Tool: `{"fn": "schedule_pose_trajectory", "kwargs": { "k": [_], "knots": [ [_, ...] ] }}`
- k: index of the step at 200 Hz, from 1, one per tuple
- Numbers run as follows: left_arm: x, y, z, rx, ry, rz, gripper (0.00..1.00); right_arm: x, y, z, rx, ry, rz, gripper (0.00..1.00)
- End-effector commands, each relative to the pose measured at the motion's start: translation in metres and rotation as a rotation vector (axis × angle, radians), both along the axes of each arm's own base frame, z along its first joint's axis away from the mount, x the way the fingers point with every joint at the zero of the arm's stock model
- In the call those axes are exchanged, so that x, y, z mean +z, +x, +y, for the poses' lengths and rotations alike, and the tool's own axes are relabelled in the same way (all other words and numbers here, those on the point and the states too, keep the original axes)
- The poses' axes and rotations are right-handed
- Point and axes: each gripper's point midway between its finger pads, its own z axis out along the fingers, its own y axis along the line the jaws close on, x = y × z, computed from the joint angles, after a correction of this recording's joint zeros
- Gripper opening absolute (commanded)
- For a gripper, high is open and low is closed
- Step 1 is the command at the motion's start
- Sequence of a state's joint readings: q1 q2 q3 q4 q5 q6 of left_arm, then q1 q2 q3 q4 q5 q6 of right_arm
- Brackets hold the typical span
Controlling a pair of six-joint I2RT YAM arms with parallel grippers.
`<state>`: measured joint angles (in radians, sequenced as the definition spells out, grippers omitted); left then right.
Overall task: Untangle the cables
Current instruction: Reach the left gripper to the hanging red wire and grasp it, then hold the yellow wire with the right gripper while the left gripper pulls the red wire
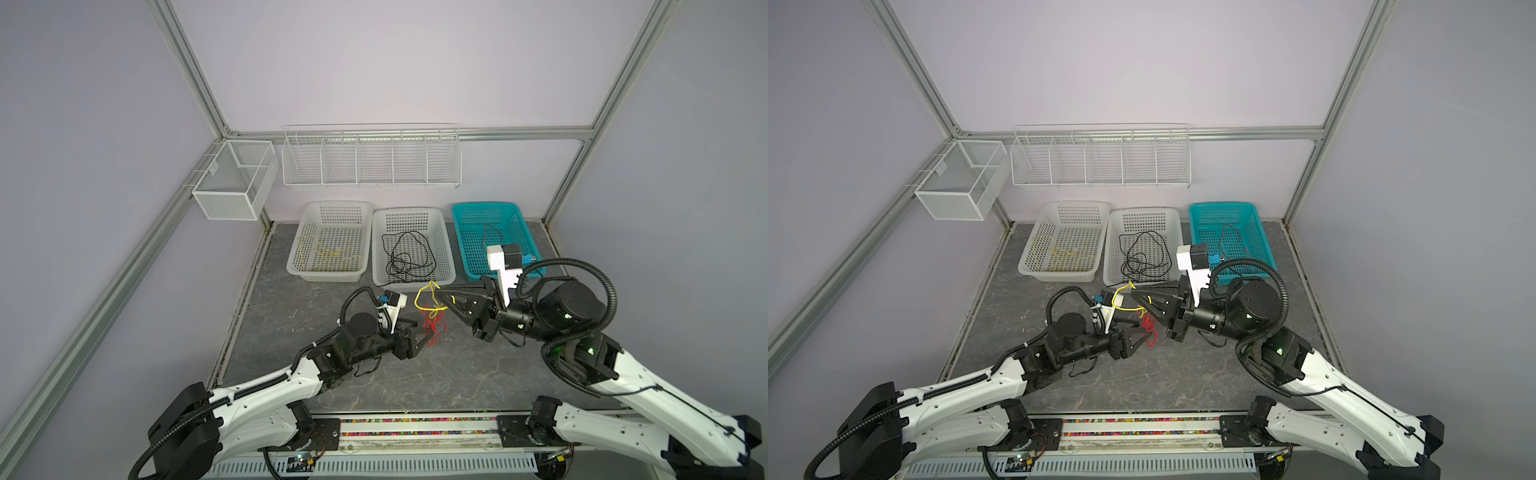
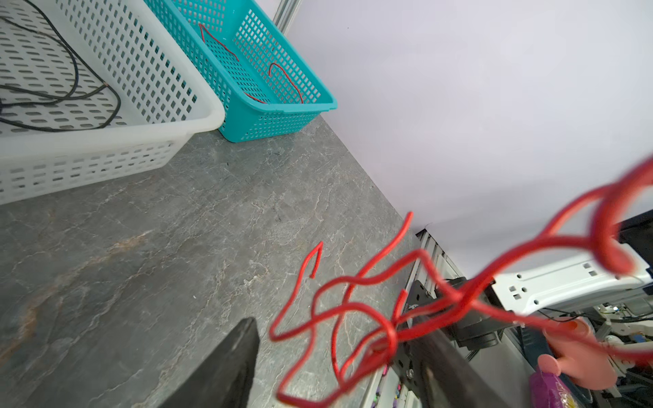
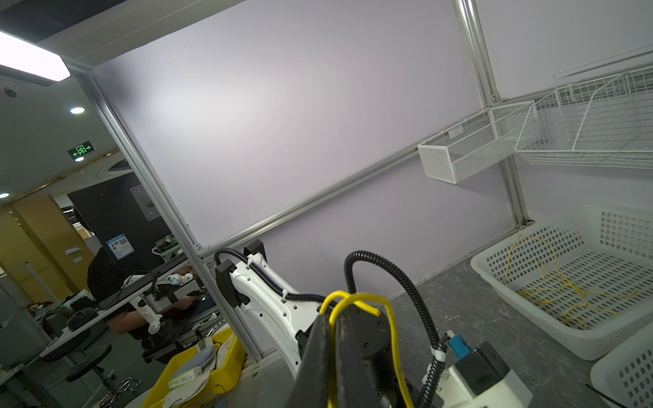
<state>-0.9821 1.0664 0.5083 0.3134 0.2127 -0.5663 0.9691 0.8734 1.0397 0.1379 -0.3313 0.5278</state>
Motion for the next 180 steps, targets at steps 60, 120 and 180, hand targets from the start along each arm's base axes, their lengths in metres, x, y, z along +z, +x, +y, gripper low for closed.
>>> {"fn": "schedule_pose_trajectory", "kwargs": {
  "k": [60,120,180],
  "knots": [
    [0.010,0.003,-0.006,-0.004,-0.020,-0.029,0.33,0.021,-0.014,-0.009,0.035,0.066,-0.034,0.07],
    [-0.003,0.001,-0.011,-0.032,-0.013,0.002,0.15,0.030,-0.014,-0.017,-0.002,0.072,-0.060,0.07],
    [-0.011,-0.005,-0.014,-0.059,-0.031,0.032,0.01,0.035,-0.014,-0.032,-0.064,0.065,-0.090,0.07]
  ]
}}
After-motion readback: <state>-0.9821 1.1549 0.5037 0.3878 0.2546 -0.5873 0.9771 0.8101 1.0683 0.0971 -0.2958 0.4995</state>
